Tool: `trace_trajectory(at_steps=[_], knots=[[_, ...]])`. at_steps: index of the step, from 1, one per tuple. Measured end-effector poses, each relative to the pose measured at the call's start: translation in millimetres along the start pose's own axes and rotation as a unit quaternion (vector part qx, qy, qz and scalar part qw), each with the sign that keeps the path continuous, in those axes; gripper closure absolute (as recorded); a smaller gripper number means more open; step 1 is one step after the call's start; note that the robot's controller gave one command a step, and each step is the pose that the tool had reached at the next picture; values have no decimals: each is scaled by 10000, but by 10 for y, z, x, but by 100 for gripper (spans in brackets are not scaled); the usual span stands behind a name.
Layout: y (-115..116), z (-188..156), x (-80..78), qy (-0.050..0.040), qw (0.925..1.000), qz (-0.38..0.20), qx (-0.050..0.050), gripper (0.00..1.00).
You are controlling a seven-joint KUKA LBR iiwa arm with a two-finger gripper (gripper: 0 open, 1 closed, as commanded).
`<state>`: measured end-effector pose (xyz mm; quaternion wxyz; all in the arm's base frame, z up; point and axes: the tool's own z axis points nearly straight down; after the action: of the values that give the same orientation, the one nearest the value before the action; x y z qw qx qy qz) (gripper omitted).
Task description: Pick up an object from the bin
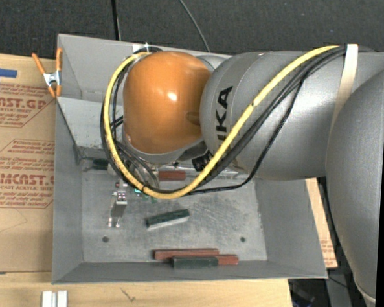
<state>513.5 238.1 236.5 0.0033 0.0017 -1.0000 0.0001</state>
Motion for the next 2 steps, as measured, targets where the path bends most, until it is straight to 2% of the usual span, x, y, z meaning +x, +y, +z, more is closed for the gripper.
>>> trace_trajectory(at_steps=[1, 2], knots=[[-13, -38, -21, -36, 10000, 12, -8, 0], [-404, 481, -54, -52, 9982, -605, -5, 0]])
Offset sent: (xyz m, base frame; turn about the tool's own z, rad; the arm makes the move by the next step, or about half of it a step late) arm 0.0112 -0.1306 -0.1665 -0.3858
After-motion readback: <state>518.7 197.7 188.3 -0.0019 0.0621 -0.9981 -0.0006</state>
